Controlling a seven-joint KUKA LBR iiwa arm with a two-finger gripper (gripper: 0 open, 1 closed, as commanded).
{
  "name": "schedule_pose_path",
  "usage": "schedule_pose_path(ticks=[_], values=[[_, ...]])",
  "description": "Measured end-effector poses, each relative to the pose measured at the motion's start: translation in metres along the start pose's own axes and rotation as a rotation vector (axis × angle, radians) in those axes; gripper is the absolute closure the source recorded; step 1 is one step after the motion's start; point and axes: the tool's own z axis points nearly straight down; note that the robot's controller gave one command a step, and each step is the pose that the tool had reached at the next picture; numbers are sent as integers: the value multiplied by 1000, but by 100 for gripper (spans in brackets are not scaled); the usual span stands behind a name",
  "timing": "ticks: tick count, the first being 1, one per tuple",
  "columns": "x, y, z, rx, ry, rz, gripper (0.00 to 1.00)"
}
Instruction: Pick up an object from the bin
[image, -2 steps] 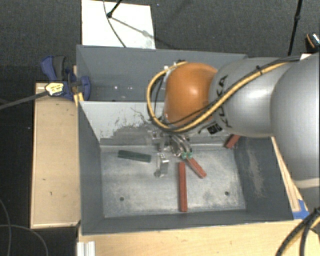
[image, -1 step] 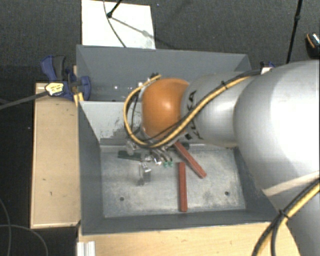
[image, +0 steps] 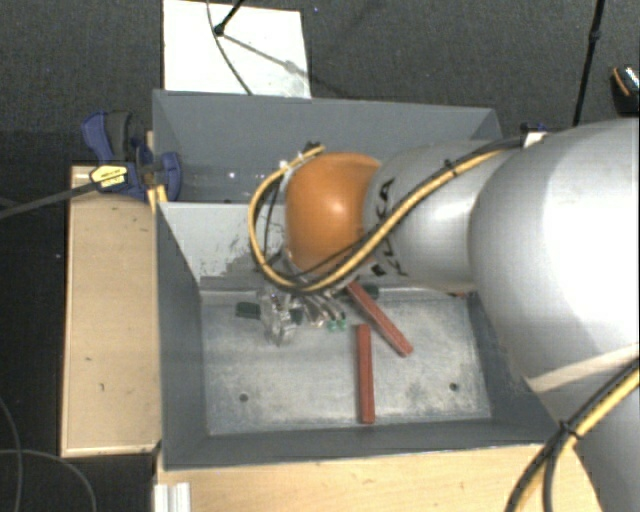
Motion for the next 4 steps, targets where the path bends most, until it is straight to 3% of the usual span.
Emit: schedule_pose_path(ticks=[1, 2, 3, 4], values=[[1, 0, 1, 0, 3, 3, 0], [2, -12, 1, 1, 6, 82, 0], [1, -12, 0, 0, 3, 86, 100], [2, -12, 1, 0, 5, 88, 0]])
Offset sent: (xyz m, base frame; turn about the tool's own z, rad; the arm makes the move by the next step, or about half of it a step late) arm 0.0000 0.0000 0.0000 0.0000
